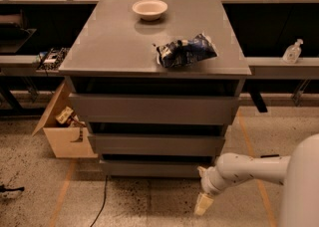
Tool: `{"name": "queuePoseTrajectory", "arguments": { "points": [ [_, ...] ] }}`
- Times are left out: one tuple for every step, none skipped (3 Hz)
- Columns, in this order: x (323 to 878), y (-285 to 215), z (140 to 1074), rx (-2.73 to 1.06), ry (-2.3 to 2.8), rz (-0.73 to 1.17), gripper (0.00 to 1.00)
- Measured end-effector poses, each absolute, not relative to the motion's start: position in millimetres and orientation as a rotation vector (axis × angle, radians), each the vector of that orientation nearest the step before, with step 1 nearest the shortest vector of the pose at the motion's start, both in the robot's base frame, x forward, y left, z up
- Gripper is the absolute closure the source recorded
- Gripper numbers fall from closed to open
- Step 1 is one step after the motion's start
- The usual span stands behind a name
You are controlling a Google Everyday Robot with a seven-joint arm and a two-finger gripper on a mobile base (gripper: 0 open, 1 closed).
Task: Open bottom drawer
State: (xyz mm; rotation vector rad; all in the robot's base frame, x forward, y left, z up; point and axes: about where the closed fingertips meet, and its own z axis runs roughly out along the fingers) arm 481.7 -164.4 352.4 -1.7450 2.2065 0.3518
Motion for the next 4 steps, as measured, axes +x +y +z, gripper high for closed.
{"name": "queuePoseTrajectory", "arguments": {
  "points": [
    [499,-170,320,-1.778,2.204,0.324,0.00],
    [514,-167,288,-1.802,2.209,0.276,0.00],
    [532,-156,255,-1.840,2.210,0.193,0.00],
    [557,-141,231,-1.860,2.180,0.109,0.00]
  ]
}}
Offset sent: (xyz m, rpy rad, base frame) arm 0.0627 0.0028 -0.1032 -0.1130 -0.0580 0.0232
